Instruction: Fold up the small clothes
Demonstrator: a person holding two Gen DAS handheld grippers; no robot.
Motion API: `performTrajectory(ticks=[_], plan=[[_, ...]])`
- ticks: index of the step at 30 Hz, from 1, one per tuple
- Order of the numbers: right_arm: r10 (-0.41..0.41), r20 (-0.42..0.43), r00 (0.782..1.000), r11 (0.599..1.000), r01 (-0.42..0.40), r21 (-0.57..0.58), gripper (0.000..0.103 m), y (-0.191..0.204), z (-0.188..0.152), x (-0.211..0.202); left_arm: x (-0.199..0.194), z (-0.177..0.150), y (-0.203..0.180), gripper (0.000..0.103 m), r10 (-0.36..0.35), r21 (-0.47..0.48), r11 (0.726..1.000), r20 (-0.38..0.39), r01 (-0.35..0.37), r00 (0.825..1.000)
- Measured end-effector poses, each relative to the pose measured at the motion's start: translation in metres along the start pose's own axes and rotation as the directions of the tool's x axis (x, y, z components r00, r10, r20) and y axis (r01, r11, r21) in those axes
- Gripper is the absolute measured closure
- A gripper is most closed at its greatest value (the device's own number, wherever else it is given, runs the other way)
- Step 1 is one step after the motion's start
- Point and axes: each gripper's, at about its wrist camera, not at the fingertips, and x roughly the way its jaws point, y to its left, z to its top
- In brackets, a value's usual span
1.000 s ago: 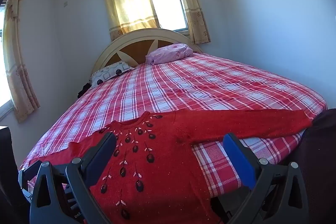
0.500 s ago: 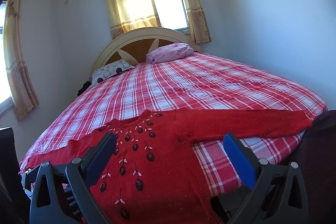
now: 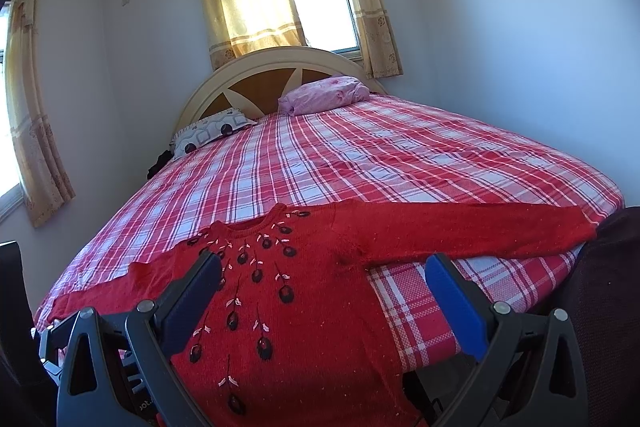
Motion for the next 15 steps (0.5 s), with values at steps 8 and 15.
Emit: performTrajectory(ticks=[8,15], plan=[[-0.001,-0.003,1.000,1.000,0.001,0.003,0.001,0.0016,-0.0013,0.0004,0.0022,-0.0012,0.0002,0.000,-0.004,-0.010,1.000,-0.012,0.004,1.000],[0.001,-0.010,1.000,1.000,-0.001,0.002,0.001,0.0004,-0.0015,0.0020,0.0041,-0.0018,0.0003,0.000,-0.007,-0.014,1.000,-0.020,0.006,1.000]])
